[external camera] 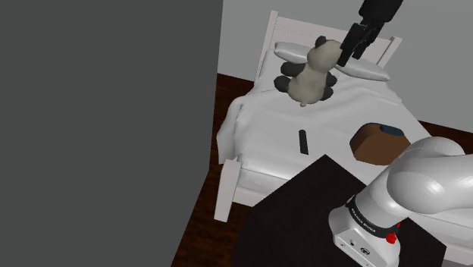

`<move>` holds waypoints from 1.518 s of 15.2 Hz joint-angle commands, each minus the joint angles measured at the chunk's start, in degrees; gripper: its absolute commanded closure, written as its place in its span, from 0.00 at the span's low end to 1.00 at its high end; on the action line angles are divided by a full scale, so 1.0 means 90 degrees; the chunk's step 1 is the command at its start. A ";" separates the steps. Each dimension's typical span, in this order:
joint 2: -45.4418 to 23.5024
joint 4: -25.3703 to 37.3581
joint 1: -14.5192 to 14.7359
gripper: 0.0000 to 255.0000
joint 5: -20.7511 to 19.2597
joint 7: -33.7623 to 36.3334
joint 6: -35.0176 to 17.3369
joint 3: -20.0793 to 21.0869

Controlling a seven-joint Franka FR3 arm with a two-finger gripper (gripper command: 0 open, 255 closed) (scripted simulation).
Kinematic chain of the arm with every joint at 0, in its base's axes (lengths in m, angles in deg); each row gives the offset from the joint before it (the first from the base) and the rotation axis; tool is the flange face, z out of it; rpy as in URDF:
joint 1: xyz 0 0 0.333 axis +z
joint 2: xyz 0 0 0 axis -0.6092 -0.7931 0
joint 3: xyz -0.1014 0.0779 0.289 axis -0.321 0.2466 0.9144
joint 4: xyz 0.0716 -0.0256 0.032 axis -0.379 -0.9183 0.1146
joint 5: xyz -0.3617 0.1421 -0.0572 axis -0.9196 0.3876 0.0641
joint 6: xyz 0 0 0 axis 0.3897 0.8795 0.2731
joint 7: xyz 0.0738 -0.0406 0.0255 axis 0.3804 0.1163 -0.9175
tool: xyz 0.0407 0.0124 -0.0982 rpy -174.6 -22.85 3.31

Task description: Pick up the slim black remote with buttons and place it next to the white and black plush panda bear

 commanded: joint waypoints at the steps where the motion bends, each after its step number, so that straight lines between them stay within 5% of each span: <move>1: 0.0000 0.0000 0.0000 0.00 0.0000 0.0000 0.0000 0.0000; 12: -0.0465 -0.1919 -0.0681 0.00 -0.0356 0.1013 -0.2642 -0.0362; 23: -0.2357 -0.2843 -0.1446 0.00 -0.0813 0.2109 -0.5706 -0.0754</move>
